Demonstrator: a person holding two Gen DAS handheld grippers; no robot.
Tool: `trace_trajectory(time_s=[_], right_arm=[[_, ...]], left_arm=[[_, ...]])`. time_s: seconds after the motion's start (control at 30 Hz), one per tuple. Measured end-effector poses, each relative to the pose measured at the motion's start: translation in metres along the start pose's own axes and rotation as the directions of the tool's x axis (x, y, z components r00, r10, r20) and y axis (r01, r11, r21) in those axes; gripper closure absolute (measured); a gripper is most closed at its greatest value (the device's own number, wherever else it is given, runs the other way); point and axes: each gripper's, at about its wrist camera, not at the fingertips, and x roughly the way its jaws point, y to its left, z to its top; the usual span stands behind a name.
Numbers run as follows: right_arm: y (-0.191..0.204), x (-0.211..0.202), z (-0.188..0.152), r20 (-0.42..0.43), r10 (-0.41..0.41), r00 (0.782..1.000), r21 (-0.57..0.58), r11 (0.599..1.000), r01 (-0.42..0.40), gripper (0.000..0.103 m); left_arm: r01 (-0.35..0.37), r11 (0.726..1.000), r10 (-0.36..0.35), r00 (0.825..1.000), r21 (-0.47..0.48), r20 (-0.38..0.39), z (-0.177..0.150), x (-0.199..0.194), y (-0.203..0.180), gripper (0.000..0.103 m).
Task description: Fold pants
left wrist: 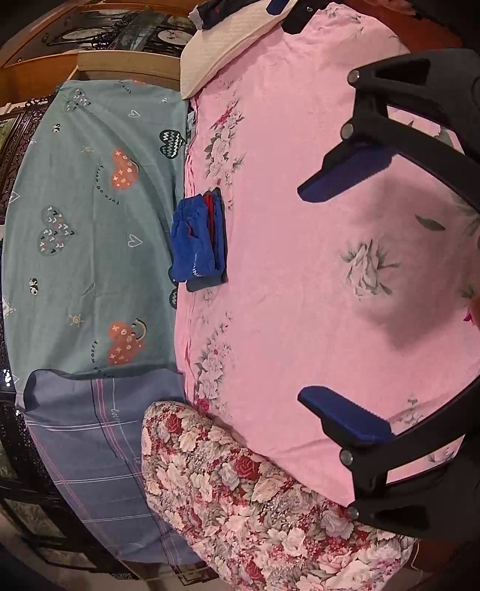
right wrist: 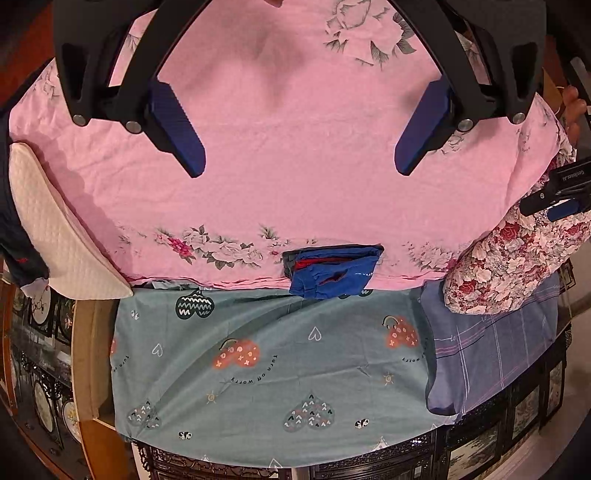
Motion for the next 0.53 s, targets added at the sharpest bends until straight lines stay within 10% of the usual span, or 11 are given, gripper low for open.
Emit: trace_trajectory(time_s=[0.53], right_arm=[[-0.009, 0.009, -0.002, -0.020, -0.006, 1.000, 0.021, 1.000, 0.007, 0.001]], left_arm=[[-0.028, 1.000, 0.028, 1.000, 0.012, -0.007, 0.004, 0.009, 0.003, 0.002]])
